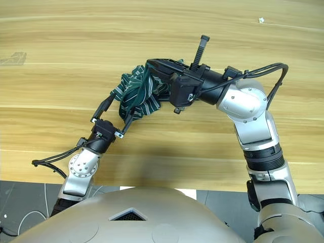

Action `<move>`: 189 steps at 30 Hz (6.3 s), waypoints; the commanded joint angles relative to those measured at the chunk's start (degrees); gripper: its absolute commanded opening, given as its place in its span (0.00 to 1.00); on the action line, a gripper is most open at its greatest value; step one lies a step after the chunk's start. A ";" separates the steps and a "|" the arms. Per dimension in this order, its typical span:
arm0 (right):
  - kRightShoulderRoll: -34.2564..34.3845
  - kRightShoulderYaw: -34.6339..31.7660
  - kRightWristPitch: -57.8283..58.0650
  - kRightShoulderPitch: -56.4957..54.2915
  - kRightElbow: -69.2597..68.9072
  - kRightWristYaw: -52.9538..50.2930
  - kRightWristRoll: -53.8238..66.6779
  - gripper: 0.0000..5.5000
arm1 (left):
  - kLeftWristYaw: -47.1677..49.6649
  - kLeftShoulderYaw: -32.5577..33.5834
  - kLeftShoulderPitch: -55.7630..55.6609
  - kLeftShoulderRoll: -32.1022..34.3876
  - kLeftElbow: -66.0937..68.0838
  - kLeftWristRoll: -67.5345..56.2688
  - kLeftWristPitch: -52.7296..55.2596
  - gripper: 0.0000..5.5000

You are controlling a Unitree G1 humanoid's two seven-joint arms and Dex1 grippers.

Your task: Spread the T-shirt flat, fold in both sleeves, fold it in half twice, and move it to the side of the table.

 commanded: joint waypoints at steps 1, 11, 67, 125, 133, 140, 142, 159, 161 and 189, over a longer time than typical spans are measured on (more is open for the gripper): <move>-0.58 -0.58 0.65 -1.16 -1.52 0.60 -0.19 0.01 | 1.17 -0.93 0.40 -0.43 3.80 2.62 0.70 0.57; -0.77 -1.64 1.04 -1.51 -3.08 0.65 -0.15 0.00 | 4.35 -0.23 -0.86 -1.17 8.92 5.49 1.96 0.48; -5.16 27.32 -5.40 -76.12 91.31 -45.12 -50.45 0.00 | 13.81 -34.76 -115.30 30.33 78.82 68.64 -3.25 0.00; -39.41 7.58 6.44 30.00 -18.64 18.48 20.25 0.47 | -43.74 15.60 16.40 53.93 -36.96 2.67 11.94 0.49; -14.38 9.09 5.60 6.66 -1.24 12.34 9.69 0.49 | -49.44 16.11 -12.25 47.51 -27.43 -39.10 30.57 0.76; -0.25 11.16 -4.74 -14.85 29.15 2.78 -6.61 0.49 | -32.27 -0.71 -37.88 34.36 -4.11 -4.54 21.97 0.98; 3.39 12.78 -8.07 -22.81 42.69 -3.41 -12.55 0.49 | -25.75 -6.36 -45.22 28.85 7.89 5.42 16.76 0.98; 23.80 22.07 -7.52 -43.12 91.52 -30.80 -32.12 0.49 | 4.61 -25.52 -68.97 8.97 74.77 33.22 -0.72 0.98; 23.98 22.58 -7.00 -41.87 92.23 -30.64 -33.03 0.49 | 5.43 -25.54 -69.03 8.98 75.86 33.14 -1.41 0.98; -2.15 22.84 -20.53 -15.87 59.85 -23.76 -29.73 0.49 | 4.34 -19.36 -50.74 19.49 54.65 28.13 -7.39 0.98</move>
